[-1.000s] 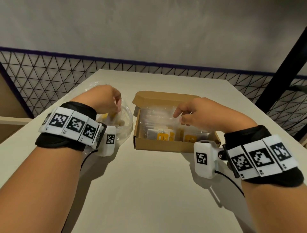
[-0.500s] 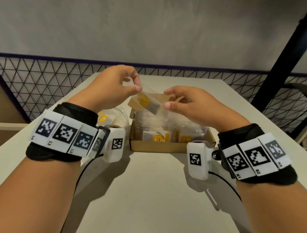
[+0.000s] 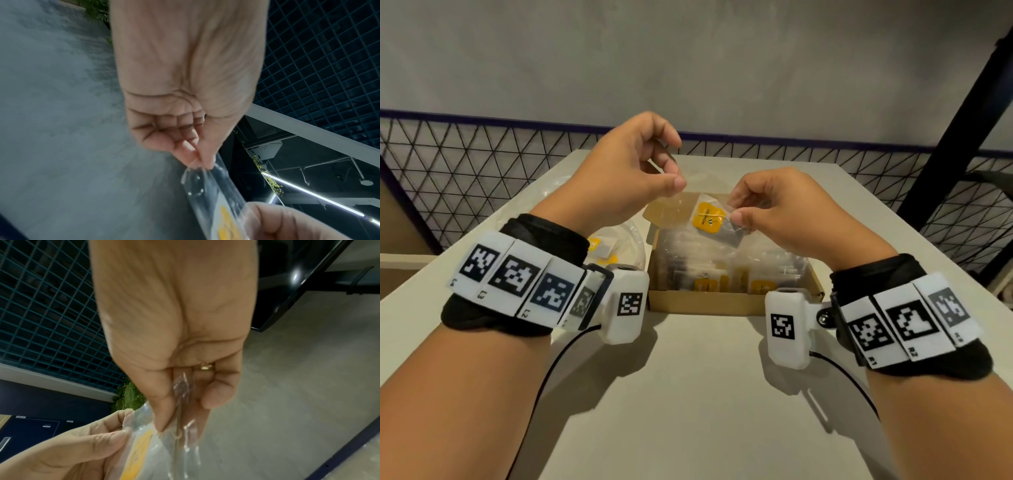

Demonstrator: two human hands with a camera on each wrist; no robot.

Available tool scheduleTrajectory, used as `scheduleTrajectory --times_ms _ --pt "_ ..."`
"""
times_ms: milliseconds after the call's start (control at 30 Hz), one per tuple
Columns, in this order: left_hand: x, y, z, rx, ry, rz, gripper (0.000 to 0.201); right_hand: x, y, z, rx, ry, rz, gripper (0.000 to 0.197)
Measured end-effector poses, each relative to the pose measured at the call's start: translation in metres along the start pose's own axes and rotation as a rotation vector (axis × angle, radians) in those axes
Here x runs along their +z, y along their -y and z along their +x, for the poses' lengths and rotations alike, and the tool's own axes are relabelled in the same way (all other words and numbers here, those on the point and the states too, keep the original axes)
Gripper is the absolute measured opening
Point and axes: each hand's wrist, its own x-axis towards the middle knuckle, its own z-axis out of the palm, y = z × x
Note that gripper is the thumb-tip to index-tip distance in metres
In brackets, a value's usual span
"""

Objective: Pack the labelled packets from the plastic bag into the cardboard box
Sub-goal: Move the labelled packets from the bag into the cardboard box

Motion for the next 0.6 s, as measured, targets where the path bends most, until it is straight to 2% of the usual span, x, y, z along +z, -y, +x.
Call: scheduleTrajectory --times_ms 200,333,467,533,600 --pt "0.000 0.007 0.002 -0.039 -0.027 0.095 0.024 0.001 -0.002 0.000 0.025 -0.022 -0.058 0.015" --pt "-0.008 0.026 0.008 -0.161 -0.048 0.329 0.017 -0.002 -0.005 0.001 0.043 -0.075 -0.105 0.013" --pt "-0.019 0.055 0.009 -0.431 0.117 0.562 0.010 -0.003 -0.005 0.001 0.048 -0.092 -0.113 0.012" --pt "-0.020 0.065 0.008 -0.519 0.230 0.696 0.019 -0.002 -0.006 0.001 0.054 -0.091 -0.116 0.012" --pt "-0.021 0.070 0.008 -0.571 0.271 0.781 0.027 -0.001 -0.006 0.002 0.057 -0.095 -0.116 0.011"
